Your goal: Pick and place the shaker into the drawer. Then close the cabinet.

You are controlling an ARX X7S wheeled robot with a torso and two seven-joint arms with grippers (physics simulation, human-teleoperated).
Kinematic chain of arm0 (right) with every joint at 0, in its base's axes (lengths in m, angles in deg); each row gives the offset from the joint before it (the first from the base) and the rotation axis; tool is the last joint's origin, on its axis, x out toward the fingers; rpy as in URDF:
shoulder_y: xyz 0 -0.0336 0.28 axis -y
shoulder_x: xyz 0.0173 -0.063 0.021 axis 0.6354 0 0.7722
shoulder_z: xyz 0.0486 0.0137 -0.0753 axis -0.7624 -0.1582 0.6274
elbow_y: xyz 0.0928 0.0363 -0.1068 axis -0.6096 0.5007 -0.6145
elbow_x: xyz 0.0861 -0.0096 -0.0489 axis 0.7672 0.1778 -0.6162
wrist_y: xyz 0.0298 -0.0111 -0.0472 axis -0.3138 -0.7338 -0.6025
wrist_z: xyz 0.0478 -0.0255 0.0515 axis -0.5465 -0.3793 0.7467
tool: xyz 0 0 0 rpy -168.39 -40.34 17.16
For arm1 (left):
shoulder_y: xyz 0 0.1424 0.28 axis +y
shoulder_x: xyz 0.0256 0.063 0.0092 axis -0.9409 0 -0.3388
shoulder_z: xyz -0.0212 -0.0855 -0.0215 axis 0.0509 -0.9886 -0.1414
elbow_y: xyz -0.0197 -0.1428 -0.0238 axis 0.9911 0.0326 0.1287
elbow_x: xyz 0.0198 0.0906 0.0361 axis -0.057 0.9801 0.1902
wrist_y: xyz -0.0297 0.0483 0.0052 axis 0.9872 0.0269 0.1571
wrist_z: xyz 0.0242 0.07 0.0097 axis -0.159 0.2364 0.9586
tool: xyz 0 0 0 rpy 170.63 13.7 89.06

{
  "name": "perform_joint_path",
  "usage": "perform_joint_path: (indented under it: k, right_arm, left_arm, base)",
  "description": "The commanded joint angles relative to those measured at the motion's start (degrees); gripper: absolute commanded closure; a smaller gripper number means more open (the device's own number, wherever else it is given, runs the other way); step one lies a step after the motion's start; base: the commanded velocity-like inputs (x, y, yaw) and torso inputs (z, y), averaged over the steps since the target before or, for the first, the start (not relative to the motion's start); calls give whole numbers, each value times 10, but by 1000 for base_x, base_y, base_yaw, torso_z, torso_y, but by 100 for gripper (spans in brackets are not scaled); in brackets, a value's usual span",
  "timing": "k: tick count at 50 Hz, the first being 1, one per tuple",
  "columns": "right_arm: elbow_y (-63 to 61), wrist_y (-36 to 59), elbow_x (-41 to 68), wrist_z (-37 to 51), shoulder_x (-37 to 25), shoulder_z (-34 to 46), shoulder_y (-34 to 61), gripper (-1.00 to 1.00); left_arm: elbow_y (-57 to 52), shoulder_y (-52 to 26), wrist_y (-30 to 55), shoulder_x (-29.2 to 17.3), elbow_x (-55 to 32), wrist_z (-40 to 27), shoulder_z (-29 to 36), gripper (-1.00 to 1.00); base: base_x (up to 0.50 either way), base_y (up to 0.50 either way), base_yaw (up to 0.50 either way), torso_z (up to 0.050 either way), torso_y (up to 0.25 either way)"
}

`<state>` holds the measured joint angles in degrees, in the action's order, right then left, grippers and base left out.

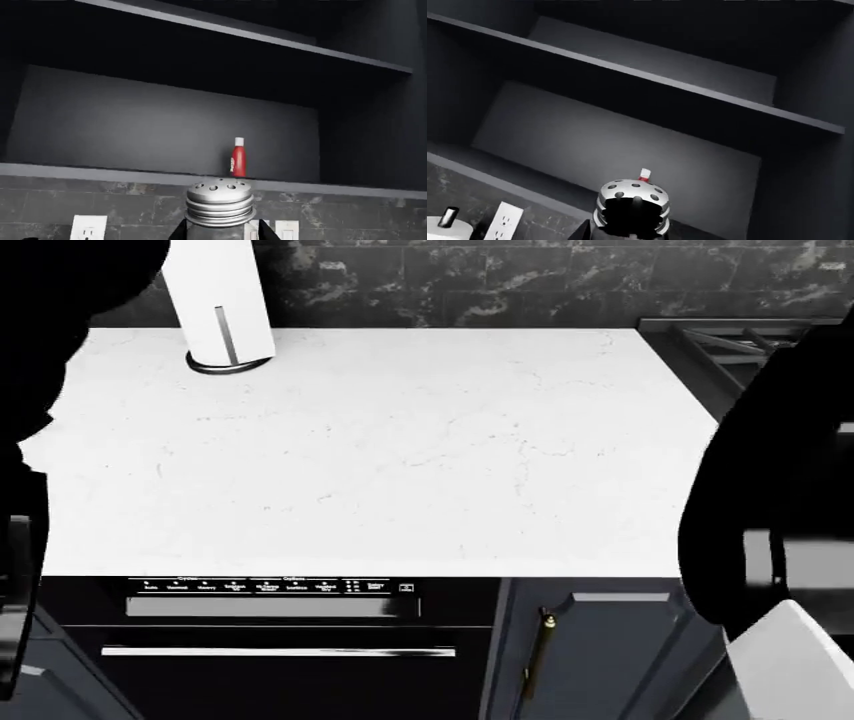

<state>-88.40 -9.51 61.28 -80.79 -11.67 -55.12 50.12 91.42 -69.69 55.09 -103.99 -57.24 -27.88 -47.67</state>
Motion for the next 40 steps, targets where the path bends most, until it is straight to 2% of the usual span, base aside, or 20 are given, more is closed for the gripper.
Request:
perform_joint_path:
  k: [1,7,17,27,32,40]
  right_arm:
    - [-288,142,-31,-17,-1,3,-222,100]
    - [-367,153,-31,5,17,-7,-333,100]
    - [-426,77,47,94,20,-36,-533,100]
    - [-459,42,85,131,15,-60,-616,100]
    - [-454,-21,111,155,17,-80,-679,100]
    - [-457,-23,130,174,5,-72,-681,100]
  left_arm:
    - [-255,251,-2,-110,-47,-107,-11,100]
    - [-288,358,-42,-131,-16,-112,0,100]
    - [-282,493,-119,-145,65,-88,27,100]
    - [-292,519,-137,-153,85,-85,31,100]
    - [-284,558,-163,-150,116,-71,49,100]
    - [-286,560,-167,-150,120,-66,52,100]
  base:
    - [0,0,0,0,0]
    - [0,0,0,0,0]
    - [0,0,0,0,0]
    - [0,0,0,0,0]
    - [0,0,0,0,0]
    - [0,0,0,0,0]
